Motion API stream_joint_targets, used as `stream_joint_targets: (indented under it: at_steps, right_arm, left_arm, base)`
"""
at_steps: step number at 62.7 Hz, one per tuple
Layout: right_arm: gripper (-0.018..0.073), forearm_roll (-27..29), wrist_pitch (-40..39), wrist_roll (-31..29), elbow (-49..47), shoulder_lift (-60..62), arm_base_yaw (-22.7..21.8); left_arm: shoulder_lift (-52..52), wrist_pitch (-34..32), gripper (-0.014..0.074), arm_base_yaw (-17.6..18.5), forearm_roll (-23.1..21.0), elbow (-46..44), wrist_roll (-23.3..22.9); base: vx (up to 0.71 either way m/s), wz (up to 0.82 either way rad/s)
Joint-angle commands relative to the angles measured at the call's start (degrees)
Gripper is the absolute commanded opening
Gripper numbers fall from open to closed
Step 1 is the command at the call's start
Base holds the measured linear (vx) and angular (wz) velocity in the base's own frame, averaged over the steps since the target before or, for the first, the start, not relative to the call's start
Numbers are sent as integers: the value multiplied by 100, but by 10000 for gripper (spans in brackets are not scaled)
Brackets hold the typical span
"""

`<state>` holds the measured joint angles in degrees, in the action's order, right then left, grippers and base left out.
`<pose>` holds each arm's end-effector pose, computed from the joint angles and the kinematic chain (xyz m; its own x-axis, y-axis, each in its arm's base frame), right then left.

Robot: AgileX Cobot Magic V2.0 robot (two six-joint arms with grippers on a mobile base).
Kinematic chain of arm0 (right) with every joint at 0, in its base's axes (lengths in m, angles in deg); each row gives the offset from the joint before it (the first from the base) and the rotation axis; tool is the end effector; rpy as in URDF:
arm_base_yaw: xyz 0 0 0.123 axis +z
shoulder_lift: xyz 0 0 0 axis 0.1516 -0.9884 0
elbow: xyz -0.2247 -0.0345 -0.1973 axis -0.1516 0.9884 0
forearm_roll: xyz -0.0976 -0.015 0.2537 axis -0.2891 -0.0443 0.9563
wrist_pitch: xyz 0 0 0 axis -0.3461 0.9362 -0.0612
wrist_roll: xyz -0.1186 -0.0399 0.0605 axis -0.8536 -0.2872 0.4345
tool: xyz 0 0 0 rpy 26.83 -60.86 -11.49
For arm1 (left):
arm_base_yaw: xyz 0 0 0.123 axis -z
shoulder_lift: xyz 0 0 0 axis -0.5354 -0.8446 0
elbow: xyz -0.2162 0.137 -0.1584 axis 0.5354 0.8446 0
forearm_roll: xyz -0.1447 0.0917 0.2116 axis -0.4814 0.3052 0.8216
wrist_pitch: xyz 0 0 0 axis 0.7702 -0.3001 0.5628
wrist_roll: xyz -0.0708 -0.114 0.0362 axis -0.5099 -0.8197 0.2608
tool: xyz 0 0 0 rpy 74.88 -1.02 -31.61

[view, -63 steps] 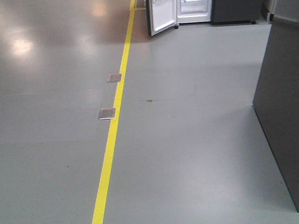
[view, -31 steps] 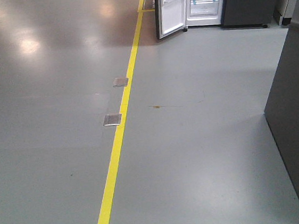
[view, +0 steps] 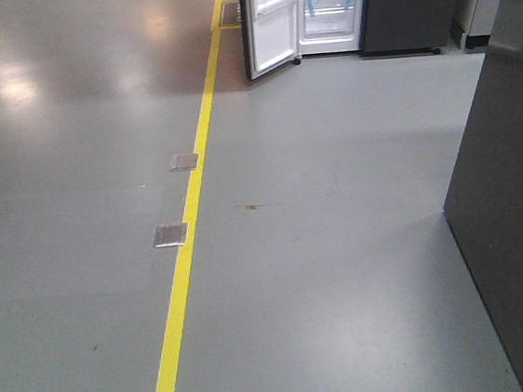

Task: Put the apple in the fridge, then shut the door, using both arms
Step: 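Drive the base toward the open refrigerator holding the apple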

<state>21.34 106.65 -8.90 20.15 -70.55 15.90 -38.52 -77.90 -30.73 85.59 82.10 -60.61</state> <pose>0.0540 0.0970 0.2917 -0.4540 -0.3464 -0.8209 -0.7783 0.6027 0.1761 0.1090 -0.0031 0.2080 0.0718 -0.0104 -0.9974 0.0292 0.9995 -0.0084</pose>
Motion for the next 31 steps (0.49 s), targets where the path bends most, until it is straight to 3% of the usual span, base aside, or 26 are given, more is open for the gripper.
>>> stream_joint_targets:
  at_steps: [1, 31]
  right_arm:
    - [320, 241, -302, 0, -157, -38, 6]
    - [320, 241, -296, 0, -157, -38, 6]
  left_arm:
    - [93, -441, -6, 15, -40, 159, -21]
    - [93, -441, -6, 15, -40, 159, -21]
  base:
    - [24, -17]
    - [25, -10]
